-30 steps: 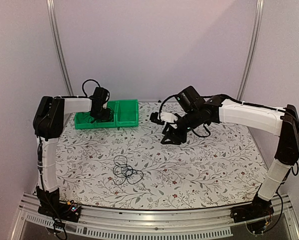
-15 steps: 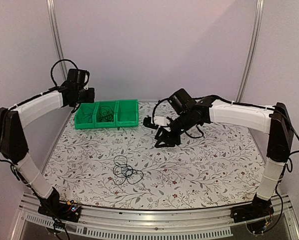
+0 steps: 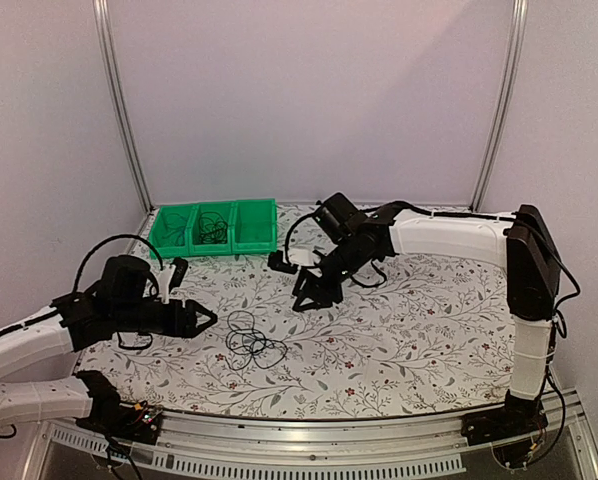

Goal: Untangle the cables

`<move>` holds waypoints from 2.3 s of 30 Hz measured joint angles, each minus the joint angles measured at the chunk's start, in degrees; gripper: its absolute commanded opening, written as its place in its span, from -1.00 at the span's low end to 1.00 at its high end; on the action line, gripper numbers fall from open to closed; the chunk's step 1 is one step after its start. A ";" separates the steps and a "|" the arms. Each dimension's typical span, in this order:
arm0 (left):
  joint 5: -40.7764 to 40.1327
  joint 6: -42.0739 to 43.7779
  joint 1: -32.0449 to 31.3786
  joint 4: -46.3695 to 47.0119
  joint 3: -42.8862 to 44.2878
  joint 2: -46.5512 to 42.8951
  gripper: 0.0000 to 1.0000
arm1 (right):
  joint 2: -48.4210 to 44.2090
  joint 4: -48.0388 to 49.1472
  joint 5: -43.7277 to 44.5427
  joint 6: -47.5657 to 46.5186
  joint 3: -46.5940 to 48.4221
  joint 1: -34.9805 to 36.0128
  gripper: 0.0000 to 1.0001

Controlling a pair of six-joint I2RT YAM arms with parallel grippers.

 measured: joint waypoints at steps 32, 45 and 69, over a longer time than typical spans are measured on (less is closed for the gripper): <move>-0.28 -7.30 -9.77 9.16 -5.05 17.75 -1.00 | 0.31 0.92 -0.50 2.47 0.44 0.09 -0.04; -4.59 -3.85 -9.79 3.15 10.75 6.40 -1.00 | 1.33 8.52 -7.34 0.35 2.97 2.40 0.38; -11.89 2.38 -9.79 -5.42 43.47 11.78 -1.00 | 10.95 31.87 -10.03 19.69 7.15 4.68 -0.55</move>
